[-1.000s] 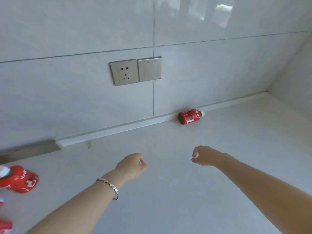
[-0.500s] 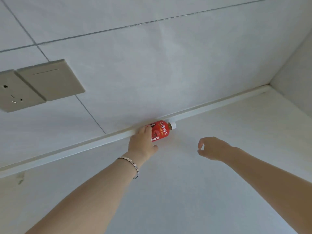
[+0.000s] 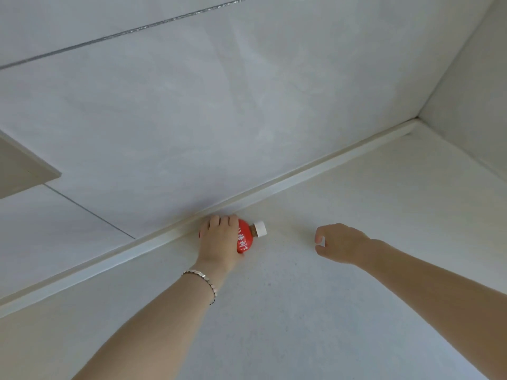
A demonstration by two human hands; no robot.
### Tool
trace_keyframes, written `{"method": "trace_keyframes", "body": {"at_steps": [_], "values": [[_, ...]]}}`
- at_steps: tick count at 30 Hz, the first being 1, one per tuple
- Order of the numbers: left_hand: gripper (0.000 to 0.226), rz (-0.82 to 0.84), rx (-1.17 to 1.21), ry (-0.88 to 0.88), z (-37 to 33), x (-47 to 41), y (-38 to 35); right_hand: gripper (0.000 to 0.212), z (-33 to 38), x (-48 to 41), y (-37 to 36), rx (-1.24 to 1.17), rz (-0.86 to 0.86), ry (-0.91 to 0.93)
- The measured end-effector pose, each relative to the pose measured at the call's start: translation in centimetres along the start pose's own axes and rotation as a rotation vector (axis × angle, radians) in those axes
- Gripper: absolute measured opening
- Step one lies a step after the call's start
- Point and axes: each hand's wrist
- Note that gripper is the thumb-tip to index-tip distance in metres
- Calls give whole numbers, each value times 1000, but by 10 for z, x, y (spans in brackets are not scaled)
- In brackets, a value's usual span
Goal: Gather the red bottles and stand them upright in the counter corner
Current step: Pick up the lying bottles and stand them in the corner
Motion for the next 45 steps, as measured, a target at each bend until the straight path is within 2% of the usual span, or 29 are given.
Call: {"method": "trace_keyframes", "body": {"at_steps": [2,4,8,10,13,15,19,24,29,36,41,45], "values": [[75,7,83,-18,-4,27,4,33,-2,13,-2,17,5,-10],[72,-23,311,14,-9,62,7,34,-3,31,-5,33,17,-14],[45,-51,775,75,-10,135,17,36,-4,75,-17,28,18,-38],[51,-56,861,21,-8,165,27,36,-7,101,-26,15,15,-67],[68,-34,880,-106,-9,199,44,37,-10,145,-41,8,22,-120],[65,-15,880,-159,-14,215,52,36,-13,178,-53,-10,10,-161],[42,14,886,-251,-35,246,60,36,-24,251,-84,-81,-76,-266],[43,79,842,-416,-76,285,64,35,-48,333,-126,-210,-195,-422],[53,138,749,-546,-129,322,60,36,-92,402,-158,-253,-224,-577],[54,169,736,-561,-215,339,48,40,-187,416,-176,-299,-300,-750],[52,161,753,-457,-272,322,39,41,-249,380,-168,-397,-410,-816],[52,147,762,-364,-299,304,32,60,-301,343,-158,-447,-468,-901]]}}
Point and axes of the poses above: each hand's wrist, its own x-axis away from the middle knuckle, its own y-axis out of the back of the hand, z = x × y, and after that the axes turned 1 degree about y, right-handed
